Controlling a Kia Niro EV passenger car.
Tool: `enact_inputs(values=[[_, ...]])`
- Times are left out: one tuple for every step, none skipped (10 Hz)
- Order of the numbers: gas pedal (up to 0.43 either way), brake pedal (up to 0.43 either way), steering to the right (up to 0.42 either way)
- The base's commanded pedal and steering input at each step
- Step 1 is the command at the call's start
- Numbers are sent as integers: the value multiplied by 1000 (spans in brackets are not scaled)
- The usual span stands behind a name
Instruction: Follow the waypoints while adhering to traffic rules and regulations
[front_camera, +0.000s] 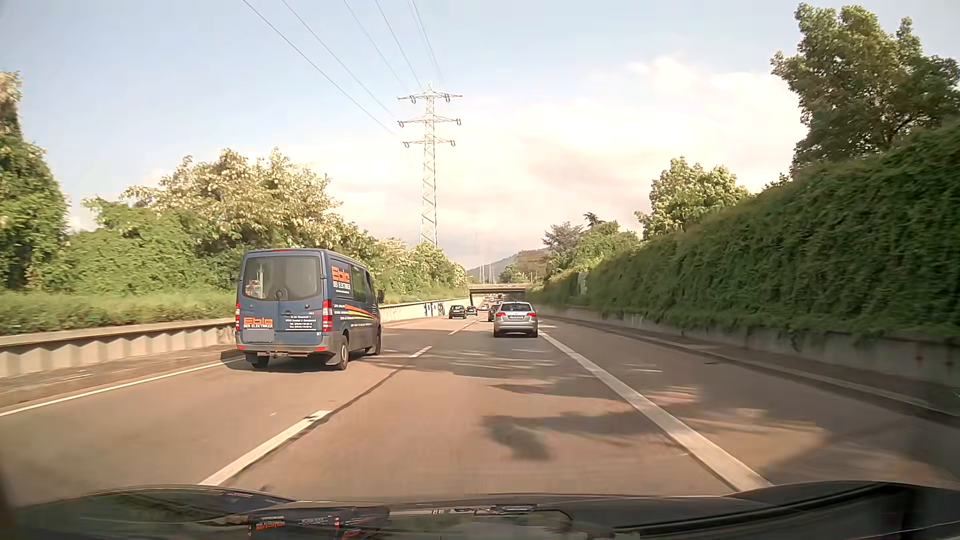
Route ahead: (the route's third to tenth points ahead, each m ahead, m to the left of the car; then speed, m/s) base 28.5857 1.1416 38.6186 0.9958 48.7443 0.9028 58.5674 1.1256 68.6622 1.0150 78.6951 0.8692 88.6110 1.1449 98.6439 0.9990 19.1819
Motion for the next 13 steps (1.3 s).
enact_inputs(values=[[67, 0, 0], [79, 0, 0], [79, 0, 0], [79, 0, 0], [79, 0, 0], [79, 0, 0], [79, 0, 0], [79, 0, 0], [79, 0, 0], [79, 0, 1], [79, 0, 1], [87, 0, 1], [87, 0, 2]])
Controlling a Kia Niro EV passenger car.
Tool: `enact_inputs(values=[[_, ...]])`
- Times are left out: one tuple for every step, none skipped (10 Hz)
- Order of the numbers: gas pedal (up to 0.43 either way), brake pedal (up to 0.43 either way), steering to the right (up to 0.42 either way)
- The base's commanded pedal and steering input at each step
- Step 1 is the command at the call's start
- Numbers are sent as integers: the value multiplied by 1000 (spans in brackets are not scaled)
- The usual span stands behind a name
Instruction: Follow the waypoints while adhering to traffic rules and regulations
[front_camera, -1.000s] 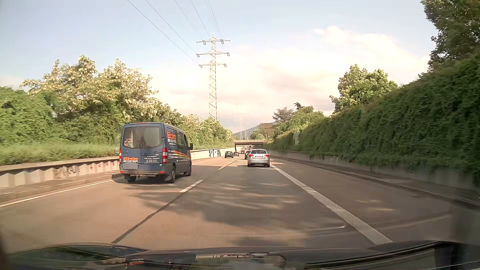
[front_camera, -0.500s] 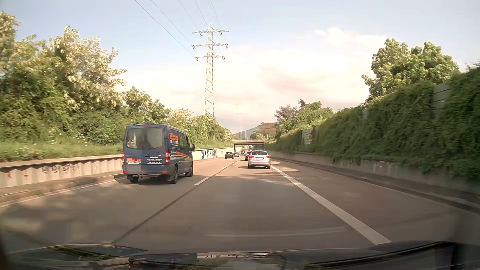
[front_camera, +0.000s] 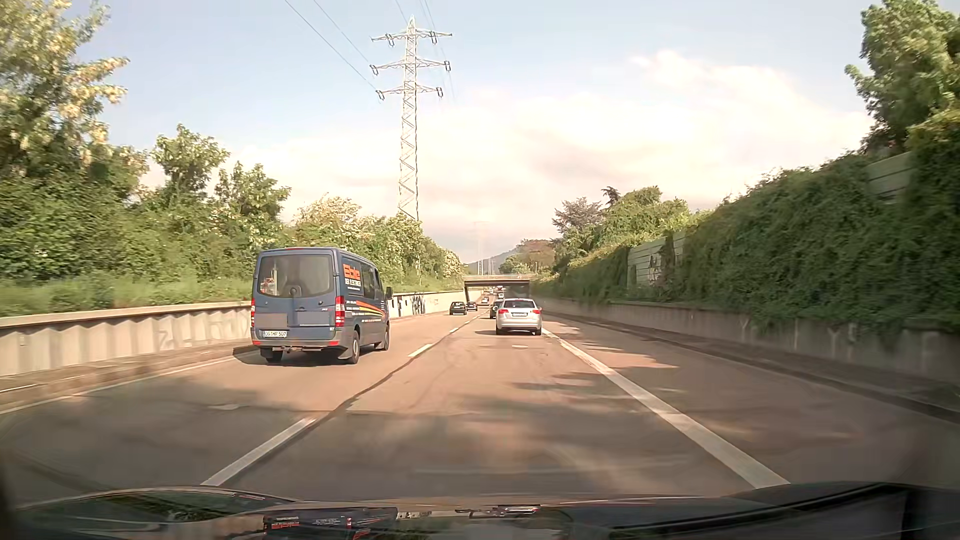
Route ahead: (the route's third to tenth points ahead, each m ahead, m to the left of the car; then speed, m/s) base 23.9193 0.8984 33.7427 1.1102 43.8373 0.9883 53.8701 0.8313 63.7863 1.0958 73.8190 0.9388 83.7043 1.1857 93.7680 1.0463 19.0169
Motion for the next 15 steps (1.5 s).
enact_inputs(values=[[87, 0, 1], [87, 0, 2], [87, 0, 2], [87, 0, 1], [87, 0, 1], [87, 0, 1], [87, 0, 1], [87, 0, 1], [87, 0, 1], [79, 0, 1], [79, 0, 1], [47, 0, 1], [8, 0, 0], [0, 0, 0], [0, 0, 0]])
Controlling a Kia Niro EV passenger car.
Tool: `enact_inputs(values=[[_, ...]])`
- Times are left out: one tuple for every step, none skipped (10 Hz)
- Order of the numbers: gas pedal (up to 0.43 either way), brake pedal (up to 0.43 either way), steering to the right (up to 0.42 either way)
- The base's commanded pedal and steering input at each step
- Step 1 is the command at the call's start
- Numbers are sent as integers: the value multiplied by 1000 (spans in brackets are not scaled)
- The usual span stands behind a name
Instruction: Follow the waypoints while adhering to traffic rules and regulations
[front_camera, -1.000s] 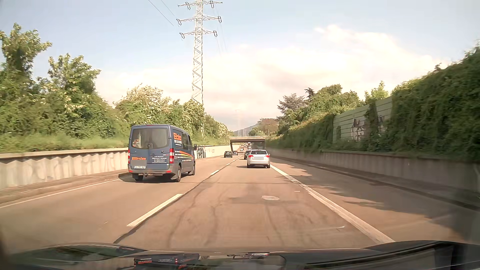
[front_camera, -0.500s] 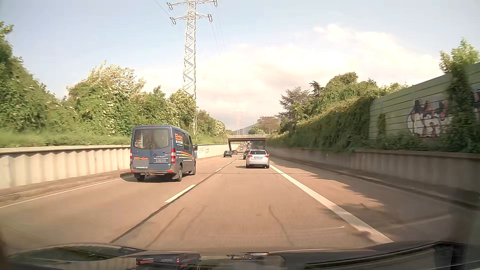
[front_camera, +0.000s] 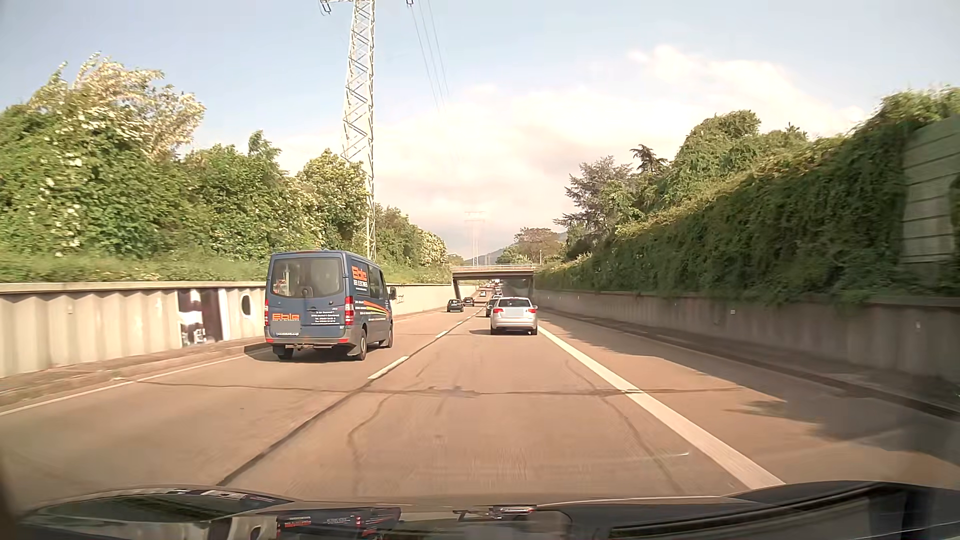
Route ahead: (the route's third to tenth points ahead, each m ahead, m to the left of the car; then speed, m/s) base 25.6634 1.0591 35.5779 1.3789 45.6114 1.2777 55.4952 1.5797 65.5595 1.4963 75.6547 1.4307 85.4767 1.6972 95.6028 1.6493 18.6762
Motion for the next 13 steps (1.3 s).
enact_inputs(values=[[8, 0, 0], [20, 0, 0], [28, 0, 0], [28, 0, 0], [39, 0, 0], [39, 0, 0], [47, 0, 0], [47, 0, 0], [59, 0, 0], [59, 0, 0], [59, 0, 0], [67, 0, 0], [67, 0, 0]])
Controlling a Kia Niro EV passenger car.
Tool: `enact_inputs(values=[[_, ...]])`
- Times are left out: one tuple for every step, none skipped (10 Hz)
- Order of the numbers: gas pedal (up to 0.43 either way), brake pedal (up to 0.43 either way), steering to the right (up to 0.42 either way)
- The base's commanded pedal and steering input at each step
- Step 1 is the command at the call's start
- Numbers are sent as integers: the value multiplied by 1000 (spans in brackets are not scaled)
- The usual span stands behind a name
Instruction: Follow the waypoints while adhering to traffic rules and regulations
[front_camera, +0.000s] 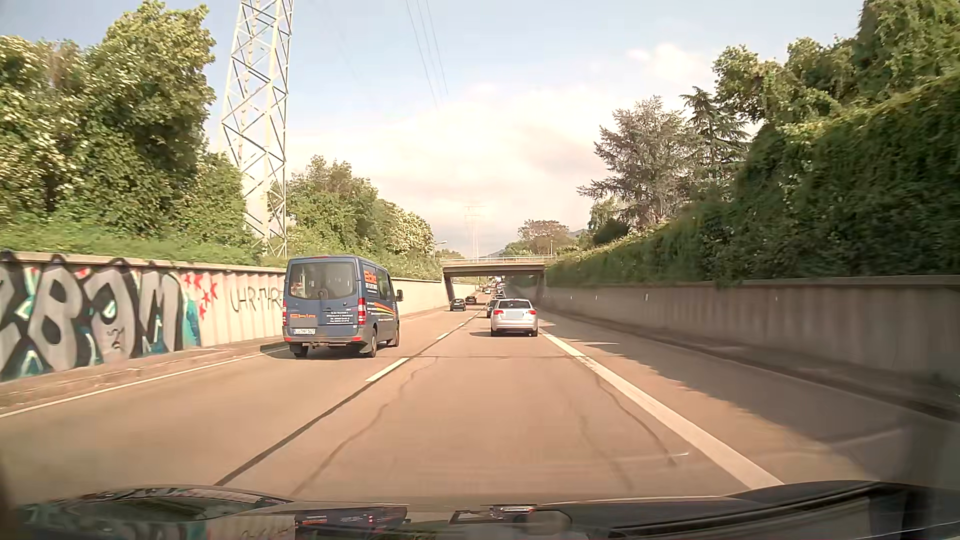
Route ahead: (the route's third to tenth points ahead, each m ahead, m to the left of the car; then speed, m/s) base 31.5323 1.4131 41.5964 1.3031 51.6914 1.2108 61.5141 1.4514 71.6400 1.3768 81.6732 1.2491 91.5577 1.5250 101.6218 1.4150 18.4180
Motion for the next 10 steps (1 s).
enact_inputs(values=[[79, 0, 0], [79, 0, 0], [79, 0, 0], [79, 0, 0], [79, 0, 0], [79, 0, 0], [79, 0, 0], [79, 0, 0], [79, 0, 0], [87, 0, 0]])
